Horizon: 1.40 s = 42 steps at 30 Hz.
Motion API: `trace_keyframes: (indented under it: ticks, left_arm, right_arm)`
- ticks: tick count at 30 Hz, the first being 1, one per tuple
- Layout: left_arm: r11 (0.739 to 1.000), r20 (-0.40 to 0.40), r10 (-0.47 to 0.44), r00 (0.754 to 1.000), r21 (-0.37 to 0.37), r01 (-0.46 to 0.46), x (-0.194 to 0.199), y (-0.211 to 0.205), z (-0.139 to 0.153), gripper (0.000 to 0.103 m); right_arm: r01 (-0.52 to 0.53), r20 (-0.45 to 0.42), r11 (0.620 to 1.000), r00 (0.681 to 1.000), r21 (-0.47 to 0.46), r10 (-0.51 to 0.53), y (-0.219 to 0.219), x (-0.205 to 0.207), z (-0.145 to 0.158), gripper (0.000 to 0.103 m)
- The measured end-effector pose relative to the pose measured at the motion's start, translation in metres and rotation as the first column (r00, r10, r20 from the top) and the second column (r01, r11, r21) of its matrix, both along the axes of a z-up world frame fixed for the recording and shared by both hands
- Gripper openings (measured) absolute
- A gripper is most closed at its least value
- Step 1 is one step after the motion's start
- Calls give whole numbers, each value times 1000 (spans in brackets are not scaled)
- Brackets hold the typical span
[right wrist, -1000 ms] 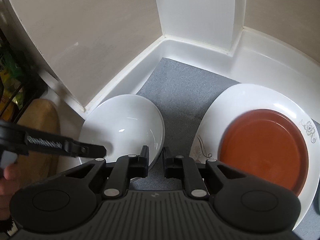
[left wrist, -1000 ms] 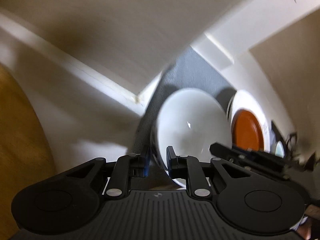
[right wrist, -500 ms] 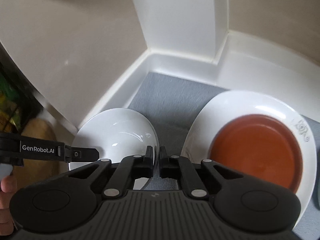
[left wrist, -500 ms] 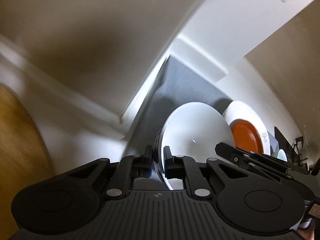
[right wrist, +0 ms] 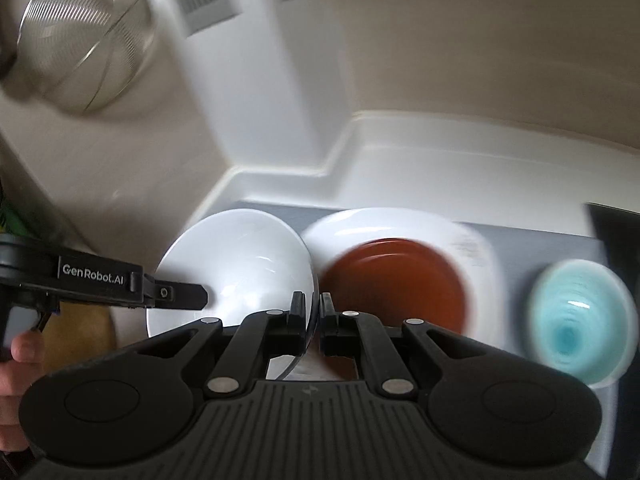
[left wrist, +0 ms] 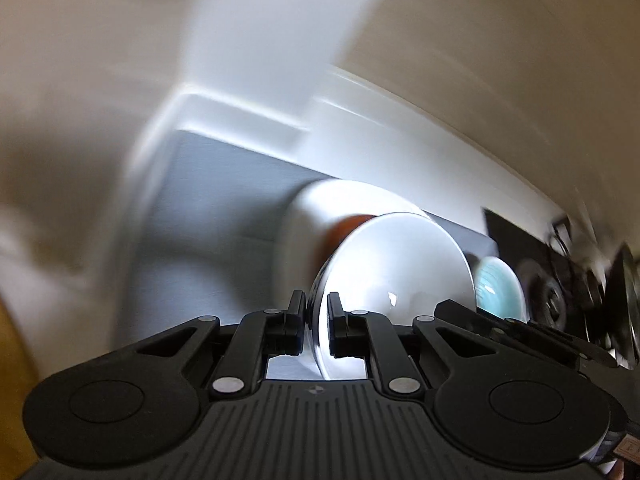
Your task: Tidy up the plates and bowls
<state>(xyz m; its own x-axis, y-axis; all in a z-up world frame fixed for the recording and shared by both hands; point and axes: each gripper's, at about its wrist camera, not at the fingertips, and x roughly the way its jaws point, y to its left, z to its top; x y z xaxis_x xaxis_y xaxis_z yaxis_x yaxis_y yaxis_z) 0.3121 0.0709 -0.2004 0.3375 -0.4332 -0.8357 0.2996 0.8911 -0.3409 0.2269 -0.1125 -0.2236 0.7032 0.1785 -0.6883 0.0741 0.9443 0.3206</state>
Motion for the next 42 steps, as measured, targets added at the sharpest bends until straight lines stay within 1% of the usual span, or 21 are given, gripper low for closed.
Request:
trace_keyframes:
  ticks: [2, 5, 7, 9, 12, 16, 18, 20, 22, 23, 26, 28, 29, 31, 33, 34, 36, 37, 39, 40, 42]
  left_arm:
    - [999, -14, -53, 998, -3, 53, -3, -32, 7, 11]
    - [989, -7, -151, 989, 11, 151, -11, -84, 15, 11]
    - [977, 17, -209, 978, 46, 208, -16, -124, 19, 11]
    - [959, 47, -270, 962, 100, 264, -22, -154, 23, 11]
    - [937, 58, -327, 943, 150, 315, -25, -196, 16, 11]
    - [912, 21, -367, 930, 203, 356, -21, -231, 1, 11]
    - [903, -4, -372, 928, 229, 363, -15, -249, -15, 11]
    - [890, -12, -378, 926, 269, 367, -12, -258, -23, 11]
    - [876, -1, -389, 921, 308, 370, -12, -265, -30, 11]
    - [874, 2, -388, 922, 318, 367, -12, -266, -32, 11]
    - [874, -9, -378, 926, 328, 360, -7, -269, -44, 10]
    - [871, -17, -387, 922, 321, 372, -7, -271, -51, 8]
    - [865, -11, -399, 917, 327, 380, -8, -272, -52, 7]
    - [850, 19, -433, 901, 342, 401, -15, -276, -53, 6]
    - [840, 1, -479, 878, 289, 458, -21, -281, -54, 5]
    - [833, 14, -493, 870, 295, 468, -26, -284, -53, 5]
    - [814, 68, -512, 857, 358, 458, -37, -288, -53, 5]
    - [811, 61, -520, 852, 349, 471, -38, -288, -55, 5]
    - [817, 32, -514, 857, 323, 477, -36, -285, -59, 5]
    - [821, 33, -506, 862, 325, 470, -34, -282, -60, 5]
    - [823, 44, -505, 862, 324, 466, -32, -276, -60, 5]
  right_arm:
    - [61, 7, 998, 998, 9, -61, -30, -17, 3, 6]
    - [152, 31, 988, 988, 18, -152, -75, -41, 8, 6]
    - [192, 44, 981, 980, 0, -192, -103, -51, 8, 6]
    - [243, 45, 970, 969, 14, -243, -130, -62, 5, 6]
    - [282, 41, 959, 959, 7, -282, -163, -68, -3, 6]
    - [311, 7, 949, 950, 47, -312, -194, -70, -28, 6]
    - [315, -12, 948, 949, 53, -315, -200, -68, -39, 6]
    - [310, -26, 950, 951, 44, -309, -201, -61, -49, 6]
    - [305, -41, 952, 952, 40, -303, -203, -56, -57, 6]
    - [302, -47, 952, 953, 39, -301, -204, -54, -60, 6]
    - [301, -62, 953, 952, 34, -299, -204, -49, -66, 6]
    - [311, -70, 950, 948, 6, -310, -202, -48, -69, 7]
    - [313, -70, 950, 947, -6, -313, -202, -47, -70, 8]
    - [316, -76, 949, 946, 2, -315, -203, -46, -71, 9]
    - [313, -84, 950, 947, -1, -312, -202, -42, -72, 8]
    - [307, -82, 952, 949, -5, -306, -201, -41, -72, 8]
    - [300, -90, 954, 950, -14, -300, -201, -39, -74, 7]
    - [301, -95, 953, 949, -10, -301, -202, -39, -76, 7]
    - [304, -100, 952, 948, 20, -301, -206, -42, -81, 6]
    - [304, -95, 952, 949, 37, -300, -208, -43, -82, 6]
    - [300, -91, 953, 951, 44, -295, -209, -44, -83, 6]
